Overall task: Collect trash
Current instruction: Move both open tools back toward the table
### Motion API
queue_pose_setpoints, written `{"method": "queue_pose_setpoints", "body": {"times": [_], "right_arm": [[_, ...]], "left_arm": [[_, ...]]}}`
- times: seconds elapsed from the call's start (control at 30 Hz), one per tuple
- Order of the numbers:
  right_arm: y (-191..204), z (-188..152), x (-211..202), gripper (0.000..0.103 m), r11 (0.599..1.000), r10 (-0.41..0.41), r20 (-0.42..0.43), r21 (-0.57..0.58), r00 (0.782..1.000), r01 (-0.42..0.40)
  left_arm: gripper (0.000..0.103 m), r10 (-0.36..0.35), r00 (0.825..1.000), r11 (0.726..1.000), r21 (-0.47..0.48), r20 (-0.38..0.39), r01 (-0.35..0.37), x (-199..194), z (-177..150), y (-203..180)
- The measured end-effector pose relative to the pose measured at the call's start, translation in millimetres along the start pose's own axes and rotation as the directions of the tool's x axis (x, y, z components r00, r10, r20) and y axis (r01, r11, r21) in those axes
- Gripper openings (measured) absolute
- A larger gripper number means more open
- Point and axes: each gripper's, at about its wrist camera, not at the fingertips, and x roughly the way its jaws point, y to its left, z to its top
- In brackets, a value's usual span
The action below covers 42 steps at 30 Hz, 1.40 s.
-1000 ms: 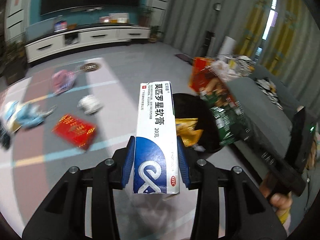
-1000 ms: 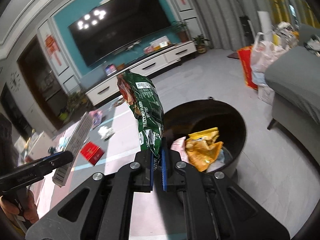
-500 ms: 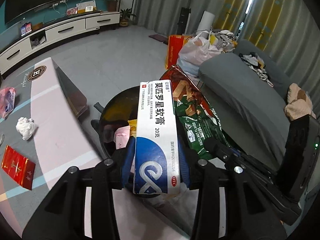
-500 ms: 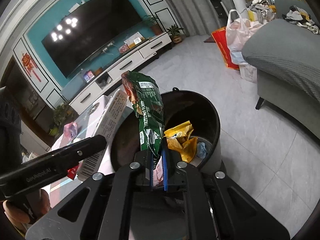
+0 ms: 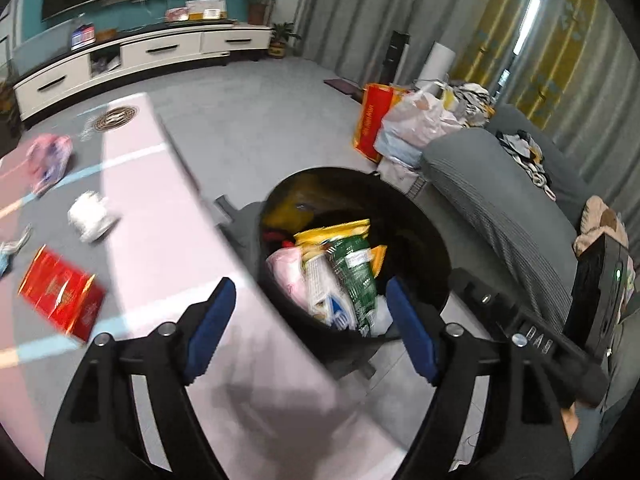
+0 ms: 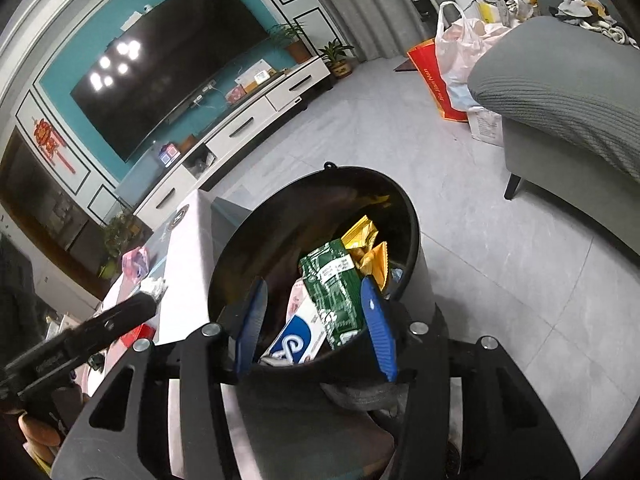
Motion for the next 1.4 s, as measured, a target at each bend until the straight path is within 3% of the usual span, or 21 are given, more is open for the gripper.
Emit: {"method": "queue_pose_setpoints", "body": {"times": [0.33, 0.47, 0.6, 0.7, 0.87, 0.97, 1.17, 1.4], "right_arm": [[55, -24, -4, 0.054, 0.989, 0.058, -0.087, -0.129, 0.995, -0.069], [86, -36, -3, 0.058, 0.973, 0.078, -0.132, -0.208, 0.988, -0.105], [115, -50, 0, 0.060, 0.949, 0.103, -0.186, -0.275, 0.977, -0.152], [139, -63, 2, 0.067, 0.925, 0.112, -0.221, -0.334, 0.969, -0.183], [178, -88, 9, 0.082, 0.862, 0.110, -0.287, -0.449, 0.952, -0.235], [197, -101, 19, 0.085, 0.818, 0.094, -0.321, -0.514, 0.942, -0.257], [228, -113, 50, 0.088, 0.767, 0.096, -0.350, -0.570, 0.932, -0.294], [270, -104, 92, 0.088, 0.680, 0.085, -0.310, -0.676, 0.947, -0.282]], "left_arm": [[0.086, 0.165, 0.985, 0.976, -0.136, -0.044, -0.169, -68, -83, 72], [0.087, 0.217, 0.973, 0.947, -0.225, -0.073, -0.228, -97, -113, 110], [0.087, 0.264, 0.961, 0.901, -0.335, -0.085, -0.277, -127, -141, 146], [0.087, 0.287, 0.955, 0.873, -0.392, -0.070, -0.291, -144, -152, 163], [0.089, 0.293, 0.955, 0.857, -0.429, -0.048, -0.285, -157, -164, 178], [0.089, 0.298, 0.953, 0.853, -0.436, -0.044, -0.287, -159, -167, 182], [0.090, 0.362, 0.931, 0.832, -0.434, -0.045, -0.345, -165, -172, 193], [0.090, 0.387, 0.921, 0.810, -0.464, -0.035, -0.358, -169, -174, 222]]}}
